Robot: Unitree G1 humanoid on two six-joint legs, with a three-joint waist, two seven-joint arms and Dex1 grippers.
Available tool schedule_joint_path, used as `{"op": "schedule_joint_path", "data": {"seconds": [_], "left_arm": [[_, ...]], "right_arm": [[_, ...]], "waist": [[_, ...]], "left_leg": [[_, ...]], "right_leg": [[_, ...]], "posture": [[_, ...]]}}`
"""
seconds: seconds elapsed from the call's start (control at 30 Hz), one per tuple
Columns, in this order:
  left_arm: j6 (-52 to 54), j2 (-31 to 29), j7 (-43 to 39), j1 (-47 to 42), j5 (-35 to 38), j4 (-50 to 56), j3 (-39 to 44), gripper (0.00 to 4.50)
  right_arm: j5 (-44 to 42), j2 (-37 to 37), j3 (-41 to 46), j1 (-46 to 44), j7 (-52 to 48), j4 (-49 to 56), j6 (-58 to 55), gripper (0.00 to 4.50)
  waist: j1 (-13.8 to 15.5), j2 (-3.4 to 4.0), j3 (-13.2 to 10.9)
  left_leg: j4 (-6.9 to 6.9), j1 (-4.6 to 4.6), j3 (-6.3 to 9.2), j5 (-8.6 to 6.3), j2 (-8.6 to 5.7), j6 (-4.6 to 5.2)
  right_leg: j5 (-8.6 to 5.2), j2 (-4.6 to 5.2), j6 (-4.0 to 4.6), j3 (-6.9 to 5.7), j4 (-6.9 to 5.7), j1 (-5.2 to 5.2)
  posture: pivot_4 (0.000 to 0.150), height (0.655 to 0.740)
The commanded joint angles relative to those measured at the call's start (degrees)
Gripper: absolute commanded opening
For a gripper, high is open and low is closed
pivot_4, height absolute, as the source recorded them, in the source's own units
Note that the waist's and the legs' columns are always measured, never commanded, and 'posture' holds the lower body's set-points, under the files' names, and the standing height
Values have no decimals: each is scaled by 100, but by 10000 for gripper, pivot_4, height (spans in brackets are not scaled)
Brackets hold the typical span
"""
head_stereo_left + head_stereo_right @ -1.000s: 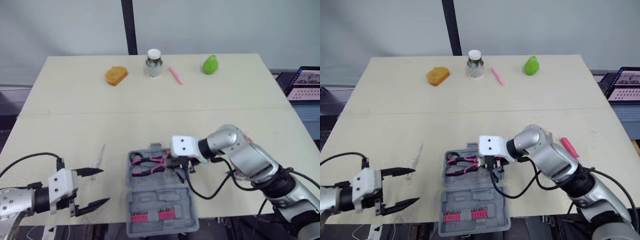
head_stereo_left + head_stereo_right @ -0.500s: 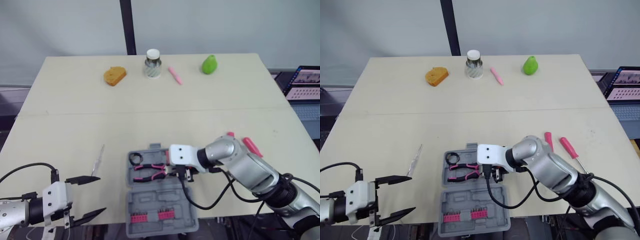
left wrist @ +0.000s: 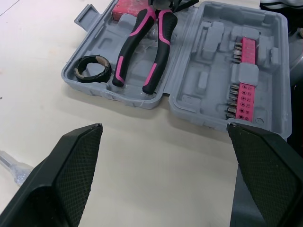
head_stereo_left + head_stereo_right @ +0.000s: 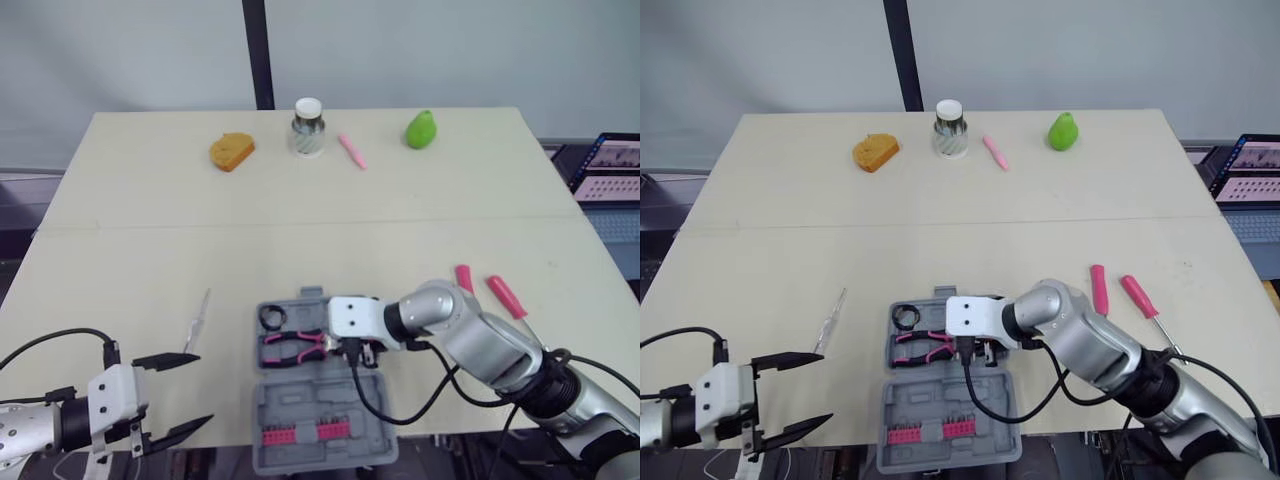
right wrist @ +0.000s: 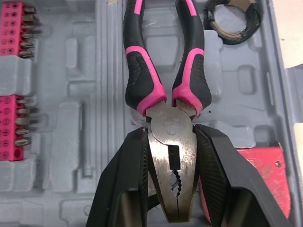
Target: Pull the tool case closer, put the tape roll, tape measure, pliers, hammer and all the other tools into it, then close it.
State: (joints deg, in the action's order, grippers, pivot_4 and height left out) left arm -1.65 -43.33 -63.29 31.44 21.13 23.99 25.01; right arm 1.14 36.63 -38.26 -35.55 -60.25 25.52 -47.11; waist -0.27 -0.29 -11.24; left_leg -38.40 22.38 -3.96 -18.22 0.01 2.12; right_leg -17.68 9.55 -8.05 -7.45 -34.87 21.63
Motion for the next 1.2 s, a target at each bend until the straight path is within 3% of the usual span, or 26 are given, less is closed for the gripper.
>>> {"op": "schedule_joint_path", "data": {"seconds": [0.03,0.8,0.87,0.9,1.03,1.2], "left_arm": [[-19,-43,34,-11,14,92,20,45000],[23,-63,155,-104,-57,84,-29,45000],[16,-59,157,-111,-63,75,-34,45000],[7,-58,156,-113,-69,67,-38,45000],[-22,-55,161,-149,-87,11,-43,45000],[-32,-54,200,-289,-120,-62,-110,45000]], "right_arm": [[72,-66,-32,-87,55,22,177,9471],[217,-248,-76,-102,30,-289,365,9471],[174,-269,-39,-117,14,-277,315,20657],[136,-268,-11,-126,-13,-248,281,23814],[-95,-169,242,-208,-151,-67,165,43617],[-570,-626,898,-93,136,-220,448,44809]], "waist": [[-1,0,0],[-2,0,0],[-2,0,0],[-2,0,0],[-2,0,0],[0,0,0]], "left_leg": [[0,0,0,0,0,0],[1,0,0,0,1,0],[1,0,0,0,1,0],[1,0,0,0,1,0],[1,0,0,0,1,0],[1,-1,1,0,2,0]], "right_leg": [[0,0,0,0,0,0],[0,-1,1,-2,-1,0],[-1,-1,1,-2,-1,0],[0,-1,1,-1,-1,0],[0,-1,1,-1,-1,0],[0,-1,1,-1,-2,0]], "posture": [[1500,7400],[1500,7400],[1500,7400],[1500,7400],[1500,7400],[1500,7400]]}}
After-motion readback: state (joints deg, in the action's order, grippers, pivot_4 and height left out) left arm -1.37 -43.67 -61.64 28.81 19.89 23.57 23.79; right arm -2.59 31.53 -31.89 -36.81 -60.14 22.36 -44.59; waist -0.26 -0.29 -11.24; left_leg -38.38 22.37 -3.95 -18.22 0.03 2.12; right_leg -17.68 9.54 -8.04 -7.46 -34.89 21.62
